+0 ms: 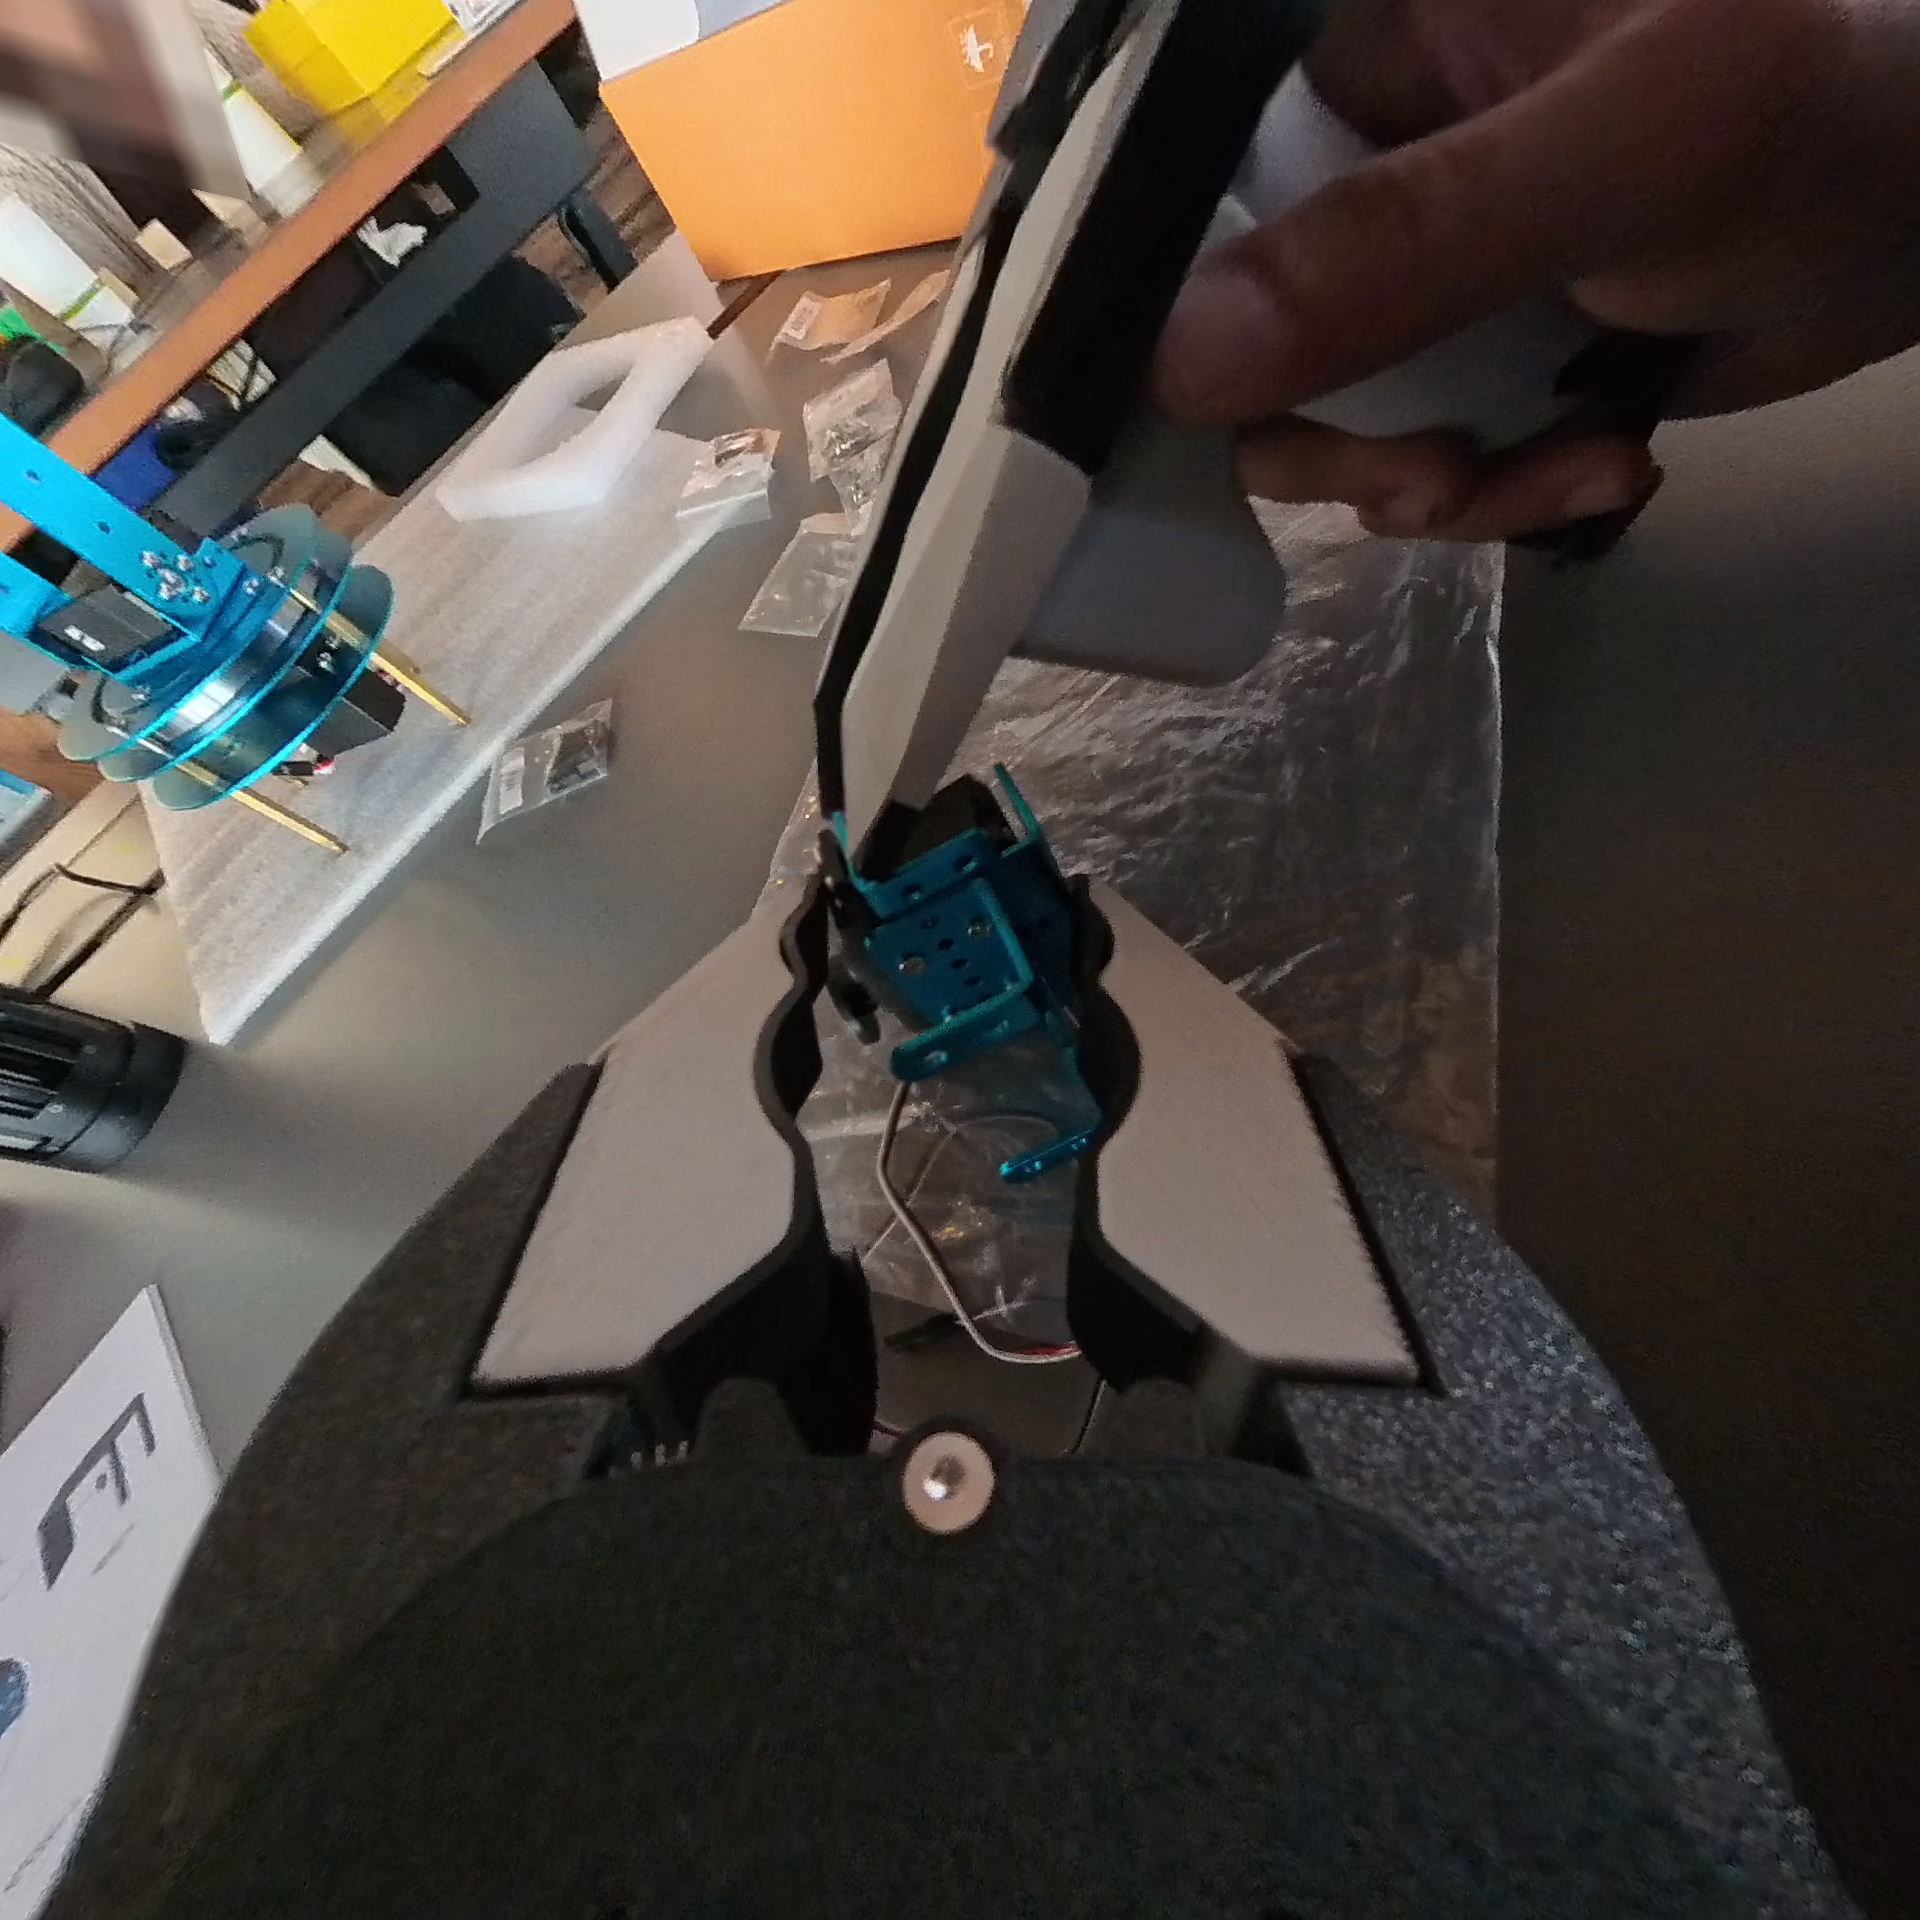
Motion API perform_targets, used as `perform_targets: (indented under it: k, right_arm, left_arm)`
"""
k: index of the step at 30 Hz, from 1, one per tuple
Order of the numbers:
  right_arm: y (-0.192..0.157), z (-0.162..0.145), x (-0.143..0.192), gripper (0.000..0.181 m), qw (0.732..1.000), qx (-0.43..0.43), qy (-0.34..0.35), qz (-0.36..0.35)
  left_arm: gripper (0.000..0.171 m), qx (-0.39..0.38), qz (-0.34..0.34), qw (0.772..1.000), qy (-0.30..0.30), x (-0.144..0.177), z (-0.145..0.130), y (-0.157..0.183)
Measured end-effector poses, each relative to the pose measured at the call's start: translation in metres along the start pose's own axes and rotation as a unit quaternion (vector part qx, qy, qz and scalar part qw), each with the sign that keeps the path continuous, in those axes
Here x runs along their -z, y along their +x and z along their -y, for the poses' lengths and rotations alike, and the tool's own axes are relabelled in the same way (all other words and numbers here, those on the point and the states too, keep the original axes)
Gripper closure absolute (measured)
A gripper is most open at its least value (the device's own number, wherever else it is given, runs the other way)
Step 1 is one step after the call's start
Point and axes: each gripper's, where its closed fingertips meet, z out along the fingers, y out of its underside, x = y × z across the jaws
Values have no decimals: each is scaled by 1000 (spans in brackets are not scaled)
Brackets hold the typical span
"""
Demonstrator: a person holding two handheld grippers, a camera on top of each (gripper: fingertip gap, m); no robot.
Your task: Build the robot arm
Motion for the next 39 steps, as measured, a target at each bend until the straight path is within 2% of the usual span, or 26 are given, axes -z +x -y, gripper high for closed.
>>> perform_targets:
  k: [6,9,12,16,20,23,25,28,30,32,36,38,39]
  right_arm:
    - [-5,-1,-1,159,1000,-15,2,27]
    - [3,-1,1,156,1000,-8,0,5]
    - [10,3,7,166,1000,4,11,-22]
    - [1,-2,0,147,1000,16,-7,-5]
    - [10,5,8,161,999,20,12,-32]
    - [6,2,7,150,999,24,4,-24]
    - [8,-1,4,150,999,31,-6,-36]
    - [13,6,9,160,998,38,11,-54]
    - [7,6,9,152,999,38,11,-38]
    - [6,-1,3,149,998,44,-11,-41]
    - [12,0,4,143,998,33,-7,-47]
    - [12,2,5,146,998,38,0,-53]
    - [13,4,7,156,997,44,6,-61]
  left_arm:
    - [127,28,-14,1000,4,2,1,-1]
    - [128,34,-21,999,4,1,1,-1]
    - [128,37,-26,999,5,1,1,0]
    - [128,40,-28,999,5,1,1,0]
    - [128,40,-28,999,5,1,1,0]
    - [128,40,-28,999,5,1,1,0]
    - [128,40,-26,999,4,1,1,0]
    - [128,40,-28,999,5,1,1,0]
    - [128,39,-28,999,5,1,1,0]
    - [128,40,-28,999,4,1,1,0]
    - [128,41,-29,999,5,1,1,0]
    - [128,39,-29,999,5,1,1,0]
    - [128,39,-29,999,5,1,1,0]
